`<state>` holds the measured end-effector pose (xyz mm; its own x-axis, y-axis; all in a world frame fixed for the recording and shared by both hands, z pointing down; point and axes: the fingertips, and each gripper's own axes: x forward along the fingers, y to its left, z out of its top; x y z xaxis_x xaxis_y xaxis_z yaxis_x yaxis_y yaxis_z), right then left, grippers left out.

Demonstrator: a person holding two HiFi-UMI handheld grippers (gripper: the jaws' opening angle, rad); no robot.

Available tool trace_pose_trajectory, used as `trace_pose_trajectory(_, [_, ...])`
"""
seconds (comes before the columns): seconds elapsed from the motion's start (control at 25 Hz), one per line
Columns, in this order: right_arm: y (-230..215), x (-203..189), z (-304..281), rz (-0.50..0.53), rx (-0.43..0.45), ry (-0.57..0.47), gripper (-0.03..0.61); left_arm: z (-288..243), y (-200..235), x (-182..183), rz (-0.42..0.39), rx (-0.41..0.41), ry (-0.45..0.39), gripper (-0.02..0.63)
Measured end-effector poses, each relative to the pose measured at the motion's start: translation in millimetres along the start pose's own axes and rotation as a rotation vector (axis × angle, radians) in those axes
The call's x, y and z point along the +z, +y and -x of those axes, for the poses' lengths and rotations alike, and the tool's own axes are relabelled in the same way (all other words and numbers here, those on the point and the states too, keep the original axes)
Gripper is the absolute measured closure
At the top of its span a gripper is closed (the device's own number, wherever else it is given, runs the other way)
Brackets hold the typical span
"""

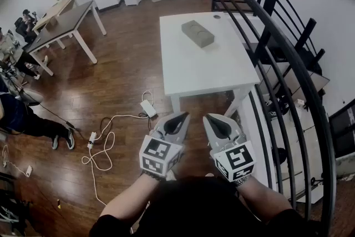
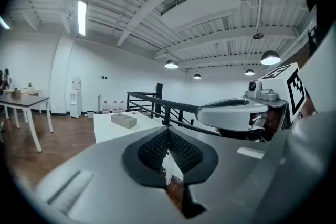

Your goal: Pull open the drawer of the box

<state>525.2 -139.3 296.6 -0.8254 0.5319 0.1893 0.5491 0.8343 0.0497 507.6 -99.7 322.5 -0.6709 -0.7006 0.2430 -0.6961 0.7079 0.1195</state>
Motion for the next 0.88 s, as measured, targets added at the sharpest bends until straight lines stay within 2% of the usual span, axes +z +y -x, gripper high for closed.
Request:
trace_pose_trajectory(0.44, [49.1, 13.0, -83.3, 0.005, -0.069, 0.021, 0.586, 25.4, 96.1, 6.8, -0.019, -0.073, -0.025, 0.6])
trace_pose_trajectory(0.88, [81.5, 26.0, -139.4, -0.001, -0.095, 0.039, 0.586, 43.2, 151.6, 11.8, -0.032, -0.118, -0.008, 0.6])
